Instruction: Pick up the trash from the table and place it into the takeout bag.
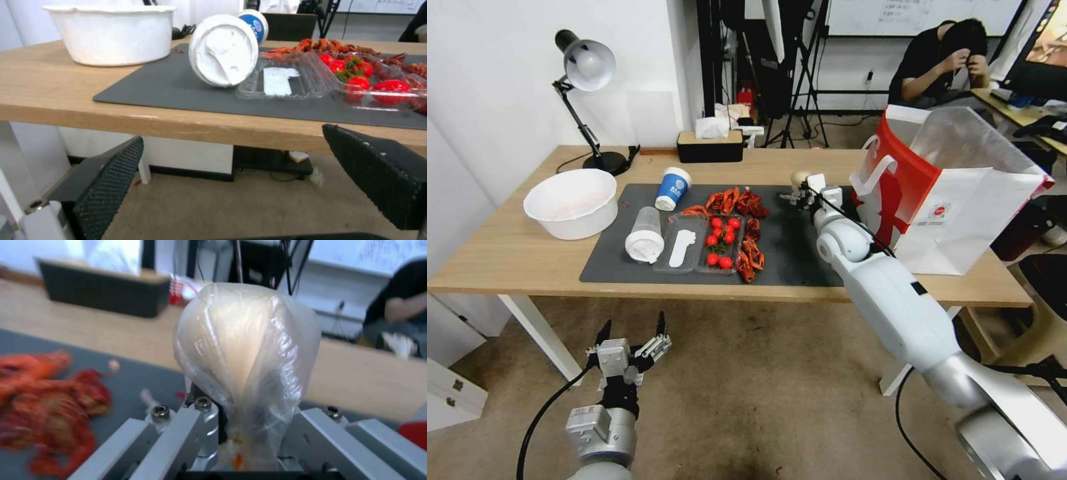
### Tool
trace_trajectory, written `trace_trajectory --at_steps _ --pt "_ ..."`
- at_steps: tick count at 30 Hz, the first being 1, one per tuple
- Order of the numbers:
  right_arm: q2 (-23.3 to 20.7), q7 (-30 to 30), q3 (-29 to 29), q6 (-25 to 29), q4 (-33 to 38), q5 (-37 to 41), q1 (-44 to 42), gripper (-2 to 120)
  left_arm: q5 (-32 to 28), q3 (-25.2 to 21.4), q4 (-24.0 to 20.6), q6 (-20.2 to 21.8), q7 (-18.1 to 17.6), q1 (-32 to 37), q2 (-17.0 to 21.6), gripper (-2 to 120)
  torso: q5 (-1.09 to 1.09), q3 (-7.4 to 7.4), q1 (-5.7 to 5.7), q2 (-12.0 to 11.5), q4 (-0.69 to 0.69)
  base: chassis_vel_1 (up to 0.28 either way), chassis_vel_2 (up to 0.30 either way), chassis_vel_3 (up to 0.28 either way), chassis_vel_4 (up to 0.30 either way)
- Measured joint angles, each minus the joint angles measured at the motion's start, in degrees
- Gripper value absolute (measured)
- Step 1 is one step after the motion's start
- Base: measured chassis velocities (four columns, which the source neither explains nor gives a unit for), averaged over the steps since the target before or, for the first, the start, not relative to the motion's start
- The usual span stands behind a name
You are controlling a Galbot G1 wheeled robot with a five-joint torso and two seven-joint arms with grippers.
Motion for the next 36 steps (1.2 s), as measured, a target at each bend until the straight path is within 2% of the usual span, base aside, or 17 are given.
trace_trajectory --at_steps 1,2,4,6,9,11,17,25,33,34,36 --pt "-0.81 -0.01 0.49 -0.03 3.1 -0.09 -0.98 7 0.06 -0.04 -0.14 -0.01 0.0 0.14 -0.03 100 0.0 0.0 0.0 0.0 -0.01 0.0 0.0 0.0 0.0" --pt "-0.81 -0.01 0.49 -0.03 3.1 -0.09 -0.98 7 0.06 -0.04 -0.14 -0.01 0.0 0.14 -0.03 100 0.0 0.0 0.0 0.0 -0.01 0.0 0.0 0.0 0.0" --pt "-2.89 0.01 2.18 -0.2 9.94 -0.15 -3.19 7 0.21 -0.13 -0.25 -0.13 -0.06 0.42 -0.16 100 -0.01 -0.01 -0.01 0.01 0.0 0.0 0.0 0.0 0.0" --pt "-3.45 0.01 2.72 -0.25 11.56 -0.15 -3.69 7 0.26 -0.13 -0.25 -0.2 -0.06 0.47 -0.19 100 -0.01 -0.01 -0.01 0.0 0.0 0.0 0.0 0.0 0.0" --pt "-6.22 0.22 5.85 -0.44 17.86 0.27 -5.32 7 0.36 -0.1 -0.13 -0.64 -0.07 0.55 -0.31 100 0.0 0.0 -0.01 0.0 -0.01 0.0 0.0 0.0 0.0" --pt "-6.8 0.39 6.81 -0.47 19.06 0.62 -5.59 7 0.36 -0.09 -0.1 -0.69 -0.08 0.54 -0.33 100 0.01 0.0 -0.01 0.0 0.0 0.0 0.0 0.0 0.0" --pt "-11.83 4.23 15.36 -0.88 25.87 5.45 -5.85 7 0.36 -0.03 0.35 -0.73 -0.07 0.13 -0.34 100 0.01 -0.01 -0.01 0.0 -0.01 0.0 0.0 0.0 0.0" --pt "-17.01 9.48 19.9 -4.44 25.03 11.16 -2.7 7 0.36 0.2 0.75 -0.73 -0.05 -0.09 -0.44 100 0.0 0.0 -0.01 0.0 0.0 0.0 0.0 0.0 0.0" --pt "-18.34 11.26 21.21 -6.16 22.86 12.45 -2.52 9 0.34 0.09 0.65 -0.73 0.0 -0.04 -0.44 100 0.01 0.01 -0.01 0.0 0.0 0.0 0.0 0.0 0.0" --pt "-18.51 11.27 21.45 -6.66 22.59 12.52 -2.53 17 0.32 0.02 0.63 -0.73 0.0 -0.02 -0.41 100 0.0 0.0 -0.01 0.0 0.0 0.0 0.0 0.0 0.0" --pt "-18.63 11.34 21.64 -7.03 22.35 12.55 -2.51 25 0.3 -0.02 0.63 -0.73 0.0 0.0 -0.39 100 0.0 0.0 -0.01 0.0 0.0 0.0 0.0 0.0 0.0"
